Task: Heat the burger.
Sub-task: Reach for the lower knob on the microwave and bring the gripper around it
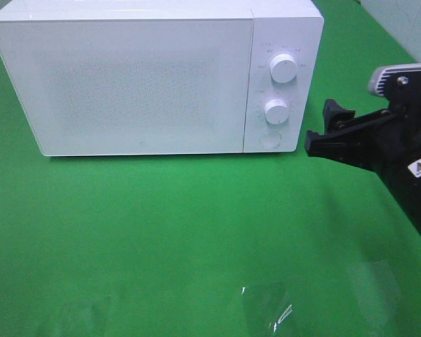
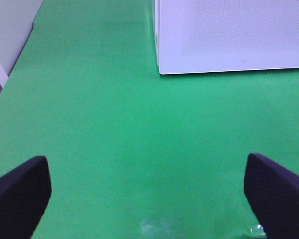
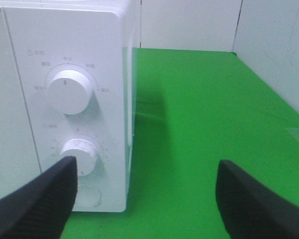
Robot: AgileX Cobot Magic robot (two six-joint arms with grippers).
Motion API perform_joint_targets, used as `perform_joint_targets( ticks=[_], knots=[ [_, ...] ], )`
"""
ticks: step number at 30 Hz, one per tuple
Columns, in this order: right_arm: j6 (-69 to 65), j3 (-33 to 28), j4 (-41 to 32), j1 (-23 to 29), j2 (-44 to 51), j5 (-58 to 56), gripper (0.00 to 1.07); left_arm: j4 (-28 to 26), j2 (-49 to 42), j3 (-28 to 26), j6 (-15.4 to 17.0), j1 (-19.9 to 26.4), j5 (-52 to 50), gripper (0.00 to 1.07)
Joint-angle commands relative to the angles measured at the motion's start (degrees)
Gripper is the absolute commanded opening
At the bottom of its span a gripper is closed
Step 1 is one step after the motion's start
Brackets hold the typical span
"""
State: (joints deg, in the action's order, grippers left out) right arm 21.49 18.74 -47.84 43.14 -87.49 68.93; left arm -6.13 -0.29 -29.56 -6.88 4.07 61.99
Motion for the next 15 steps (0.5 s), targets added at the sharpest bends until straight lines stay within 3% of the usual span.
perform_joint_targets(
  ticks=[1,15],
  knots=[
    [1.15,3.15,-0.52,1.89,-2.86,2.64,0.73,-0.17,-1.38,-0.06,0.46,0.23,-0.69,0.98],
    [1.15,9.57,-0.29,2.35,-12.49,5.21,0.73,-0.17,-1.38,-0.06,0.46,0.23,-0.69,0.98]
  ],
)
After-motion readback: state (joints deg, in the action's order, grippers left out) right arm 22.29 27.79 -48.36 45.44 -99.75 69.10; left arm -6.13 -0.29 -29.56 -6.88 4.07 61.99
